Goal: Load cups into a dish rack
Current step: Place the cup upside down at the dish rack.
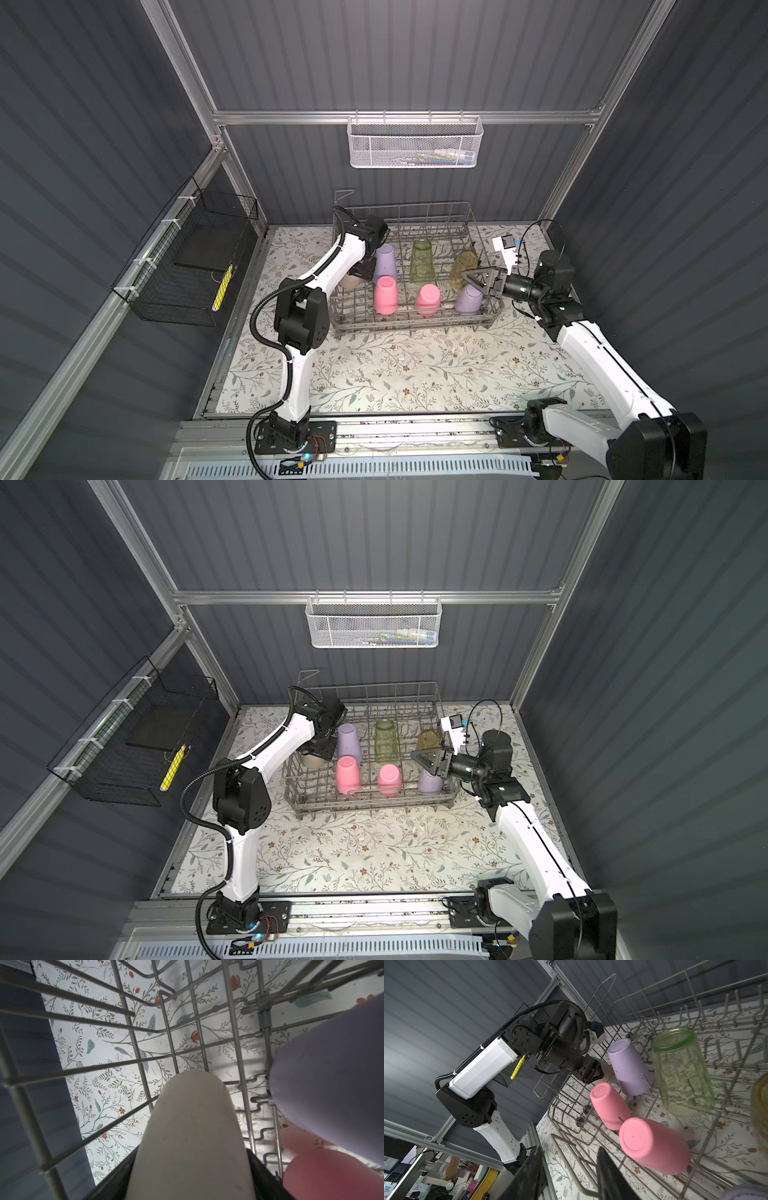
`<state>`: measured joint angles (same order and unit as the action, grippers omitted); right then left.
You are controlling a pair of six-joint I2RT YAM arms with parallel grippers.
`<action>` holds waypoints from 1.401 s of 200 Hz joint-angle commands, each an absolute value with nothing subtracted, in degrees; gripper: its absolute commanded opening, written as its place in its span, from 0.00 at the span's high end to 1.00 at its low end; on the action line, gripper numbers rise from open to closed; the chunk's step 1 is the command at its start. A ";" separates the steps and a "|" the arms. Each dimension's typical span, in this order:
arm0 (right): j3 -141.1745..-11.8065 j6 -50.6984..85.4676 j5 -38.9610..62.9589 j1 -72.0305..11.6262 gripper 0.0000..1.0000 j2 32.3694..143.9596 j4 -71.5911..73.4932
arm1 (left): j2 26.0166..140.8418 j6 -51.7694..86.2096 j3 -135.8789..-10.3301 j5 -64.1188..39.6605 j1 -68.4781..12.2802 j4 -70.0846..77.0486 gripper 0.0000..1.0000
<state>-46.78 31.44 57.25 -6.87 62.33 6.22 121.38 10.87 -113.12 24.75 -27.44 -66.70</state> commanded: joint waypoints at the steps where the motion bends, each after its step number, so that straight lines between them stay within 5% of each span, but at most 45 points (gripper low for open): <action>1: -46.58 30.88 58.18 -6.59 0.55 62.58 7.04 | 122.07 10.21 -112.75 19.11 -27.51 -66.18 0.47; 57: -46.46 31.08 58.58 -6.59 0.55 62.66 7.30 | 121.56 10.20 -112.16 15.12 -27.16 -64.81 0.47; 183: -46.19 32.63 59.95 -6.59 0.55 63.43 9.36 | 123.07 9.23 -110.68 18.31 -26.72 -66.14 0.15; 280: -46.05 33.19 60.37 -6.59 0.55 63.69 10.20 | 121.30 9.58 -111.01 18.92 -26.72 -66.36 0.19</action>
